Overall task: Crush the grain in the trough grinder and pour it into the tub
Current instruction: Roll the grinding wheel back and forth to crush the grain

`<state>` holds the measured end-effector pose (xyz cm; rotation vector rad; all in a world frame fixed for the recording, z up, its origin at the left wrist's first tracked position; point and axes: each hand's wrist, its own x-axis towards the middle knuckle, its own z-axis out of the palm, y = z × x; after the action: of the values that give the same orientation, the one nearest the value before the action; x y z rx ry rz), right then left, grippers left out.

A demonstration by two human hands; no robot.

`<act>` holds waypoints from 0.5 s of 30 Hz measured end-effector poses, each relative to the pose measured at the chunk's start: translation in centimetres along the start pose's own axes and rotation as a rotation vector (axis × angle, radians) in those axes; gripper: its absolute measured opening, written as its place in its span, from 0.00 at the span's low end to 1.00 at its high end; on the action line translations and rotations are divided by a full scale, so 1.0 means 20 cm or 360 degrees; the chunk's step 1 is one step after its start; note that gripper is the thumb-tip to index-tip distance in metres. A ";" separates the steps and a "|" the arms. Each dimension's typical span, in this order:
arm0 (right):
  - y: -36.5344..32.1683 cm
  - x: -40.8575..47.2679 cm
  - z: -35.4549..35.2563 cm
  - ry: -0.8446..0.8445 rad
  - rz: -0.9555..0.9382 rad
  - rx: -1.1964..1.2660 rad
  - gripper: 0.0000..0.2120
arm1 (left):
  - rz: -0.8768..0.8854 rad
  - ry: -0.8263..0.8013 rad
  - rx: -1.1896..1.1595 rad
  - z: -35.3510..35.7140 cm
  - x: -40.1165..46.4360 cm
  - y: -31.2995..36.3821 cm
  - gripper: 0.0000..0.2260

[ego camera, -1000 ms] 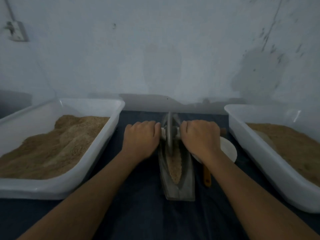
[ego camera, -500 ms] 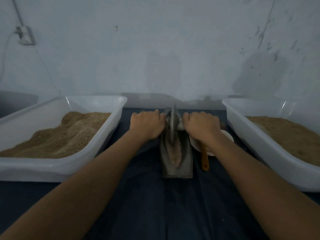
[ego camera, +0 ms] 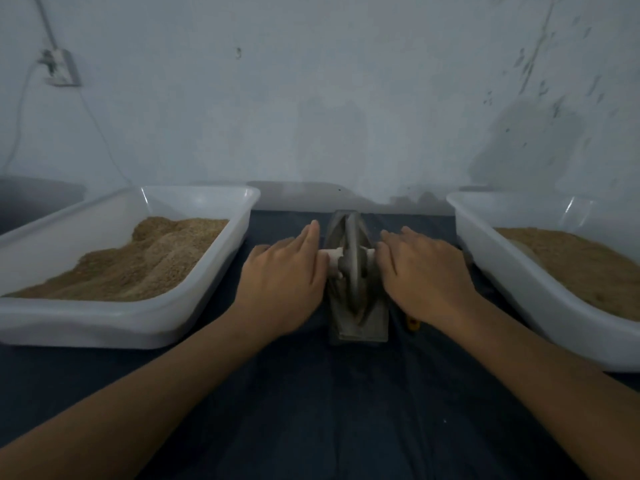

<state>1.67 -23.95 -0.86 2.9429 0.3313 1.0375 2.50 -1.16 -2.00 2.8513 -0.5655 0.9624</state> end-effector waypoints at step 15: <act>0.03 0.38 0.21 -0.0288 0.0248 -0.0041 0.24 | -0.0327 -0.0419 -0.0038 0.21 0.43 -0.02 0.21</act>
<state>10.22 -22.79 0.61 3.0487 0.0867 0.7716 11.36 -4.27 -0.12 2.9606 -0.2901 0.5499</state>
